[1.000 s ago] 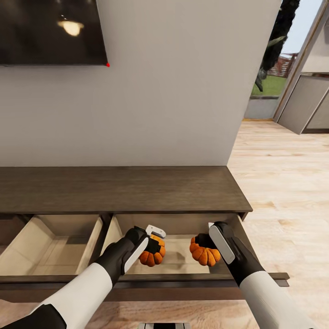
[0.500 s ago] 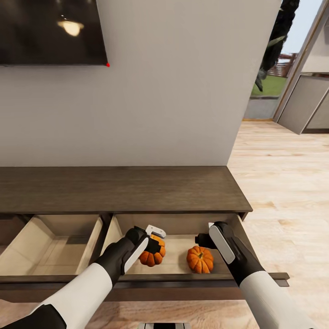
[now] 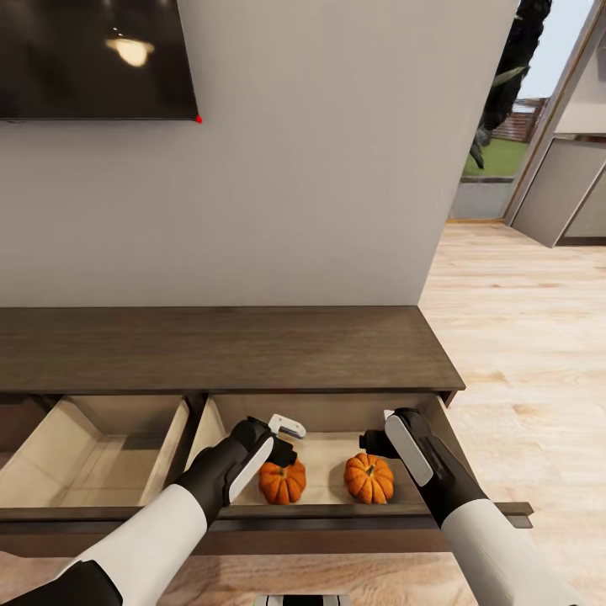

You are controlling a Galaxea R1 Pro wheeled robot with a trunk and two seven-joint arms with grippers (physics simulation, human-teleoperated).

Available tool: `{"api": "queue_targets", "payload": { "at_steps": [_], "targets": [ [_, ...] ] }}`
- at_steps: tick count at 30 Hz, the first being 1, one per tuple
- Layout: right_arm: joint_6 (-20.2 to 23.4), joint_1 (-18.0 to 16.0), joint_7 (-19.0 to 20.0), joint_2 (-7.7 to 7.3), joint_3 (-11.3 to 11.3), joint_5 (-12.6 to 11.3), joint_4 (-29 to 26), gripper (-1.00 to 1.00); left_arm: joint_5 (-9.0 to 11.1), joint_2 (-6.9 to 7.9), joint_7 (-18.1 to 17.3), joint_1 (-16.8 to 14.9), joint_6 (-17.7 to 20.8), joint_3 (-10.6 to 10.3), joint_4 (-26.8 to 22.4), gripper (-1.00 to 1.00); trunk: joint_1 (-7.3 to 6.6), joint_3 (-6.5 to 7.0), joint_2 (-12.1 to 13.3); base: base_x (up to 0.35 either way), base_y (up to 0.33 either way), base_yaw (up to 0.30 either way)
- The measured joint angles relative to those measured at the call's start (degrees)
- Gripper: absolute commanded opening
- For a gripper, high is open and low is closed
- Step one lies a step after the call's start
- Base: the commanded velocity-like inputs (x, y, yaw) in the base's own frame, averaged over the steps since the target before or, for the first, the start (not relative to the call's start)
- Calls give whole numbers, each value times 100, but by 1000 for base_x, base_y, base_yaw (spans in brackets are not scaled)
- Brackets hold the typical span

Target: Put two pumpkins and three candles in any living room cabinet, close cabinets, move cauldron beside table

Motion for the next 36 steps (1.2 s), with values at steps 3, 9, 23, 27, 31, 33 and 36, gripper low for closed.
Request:
{"api": "queue_targets", "payload": {
  "at_steps": [3,9,23,27,31,33,36],
  "targets": [
    [0,0,0,0,0,0,0,100,-2,-1,8,3,-1,0,-1,100,0,0,0,0,0,0],
    [0,0,0,0,0,1,0,100,4,0,10,6,0,6,6,100,0,0,0,0,0,0],
    [0,0,0,0,0,6,0,100,14,5,5,7,7,6,-27,100,0,0,0,0,0,0],
    [0,0,0,0,0,8,0,100,14,7,-1,7,11,5,-30,100,0,0,0,0,0,0],
    [0,0,0,0,0,9,0,100,14,7,2,7,10,6,-34,100,0,0,0,0,0,0],
    [0,0,0,0,0,9,0,100,14,7,2,7,10,3,-36,100,0,0,0,0,0,0],
    [0,0,0,0,0,7,0,100,14,7,-2,7,13,5,-38,100,0,0,0,0,0,0]
  ]
}}
